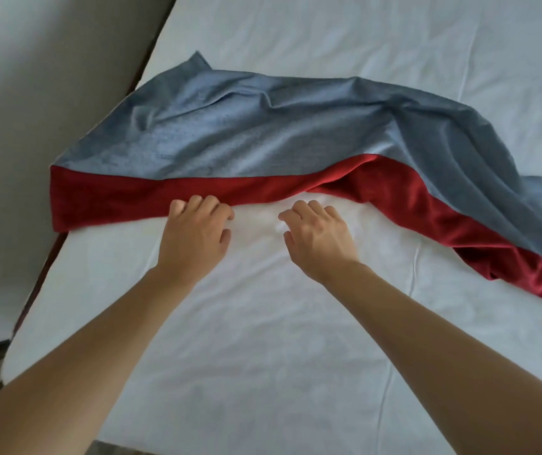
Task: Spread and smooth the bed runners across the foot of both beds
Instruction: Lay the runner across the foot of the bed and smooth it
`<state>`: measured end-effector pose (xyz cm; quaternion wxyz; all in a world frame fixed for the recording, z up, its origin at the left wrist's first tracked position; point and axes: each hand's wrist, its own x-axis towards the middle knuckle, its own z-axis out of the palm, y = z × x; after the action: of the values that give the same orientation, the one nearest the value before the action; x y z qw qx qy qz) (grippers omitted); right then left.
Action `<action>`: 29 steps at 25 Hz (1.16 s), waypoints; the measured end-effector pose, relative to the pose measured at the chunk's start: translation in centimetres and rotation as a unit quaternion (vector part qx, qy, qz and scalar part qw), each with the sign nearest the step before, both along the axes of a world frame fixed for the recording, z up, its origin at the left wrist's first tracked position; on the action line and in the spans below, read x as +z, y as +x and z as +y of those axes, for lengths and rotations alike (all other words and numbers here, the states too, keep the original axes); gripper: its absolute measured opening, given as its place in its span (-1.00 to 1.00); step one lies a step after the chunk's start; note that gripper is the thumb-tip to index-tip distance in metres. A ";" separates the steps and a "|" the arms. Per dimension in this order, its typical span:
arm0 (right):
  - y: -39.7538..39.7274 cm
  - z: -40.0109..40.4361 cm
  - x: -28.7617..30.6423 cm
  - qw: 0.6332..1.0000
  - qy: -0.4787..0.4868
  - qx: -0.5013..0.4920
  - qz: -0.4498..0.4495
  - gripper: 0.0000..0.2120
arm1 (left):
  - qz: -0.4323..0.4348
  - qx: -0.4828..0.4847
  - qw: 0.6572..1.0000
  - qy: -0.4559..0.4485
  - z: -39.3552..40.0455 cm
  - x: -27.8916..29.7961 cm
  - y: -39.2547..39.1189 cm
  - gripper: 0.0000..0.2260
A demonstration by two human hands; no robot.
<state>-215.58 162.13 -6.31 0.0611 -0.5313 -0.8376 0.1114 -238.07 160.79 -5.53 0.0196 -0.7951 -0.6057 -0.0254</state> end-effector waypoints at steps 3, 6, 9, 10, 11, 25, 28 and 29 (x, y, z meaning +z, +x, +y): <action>-1.1 0.4 -0.2 1.000 -0.020 0.003 -0.020 -0.73 | 0.039 0.015 0.999 0.014 0.8 0.0 -1.9 -0.80; -3.0 1.3 -0.2 1.000 0.008 0.000 -0.010 -0.61 | 0.066 -0.003 0.997 0.040 2.8 -0.2 -3.8 -0.76; -4.7 2.9 0.0 0.999 0.038 -0.031 -0.012 -0.51 | 0.074 -0.035 0.995 0.051 5.9 -0.3 -5.1 -0.82; -5.4 3.4 0.1 0.998 0.046 -0.040 -0.023 -0.49 | 0.067 -0.043 0.996 0.048 6.7 -0.3 -5.7 -0.85; -6.1 3.9 0.2 0.997 0.052 -0.049 -0.039 -0.49 | 0.058 -0.052 0.996 0.043 7.7 -0.3 -6.1 -0.88; -8.5 1.3 2.3 0.997 -0.007 -0.075 -0.025 -0.94 | -0.110 -0.047 0.917 -0.380 12.1 3.2 -8.5 -0.84; -8.5 -1.3 2.4 0.996 -0.038 -0.060 -0.049 -0.93 | -0.152 -0.011 0.944 -0.292 11.1 3.3 -8.0 -0.90; -8.5 -1.0 2.4 0.996 -0.029 -0.061 -0.051 -0.92 | -0.160 -0.001 0.958 -0.240 10.8 3.0 -7.8 -0.91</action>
<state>-224.04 161.12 -3.90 0.0101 -0.5881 -0.8020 0.1043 -245.82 171.63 -2.54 -0.2686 -0.7627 -0.5883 -0.0060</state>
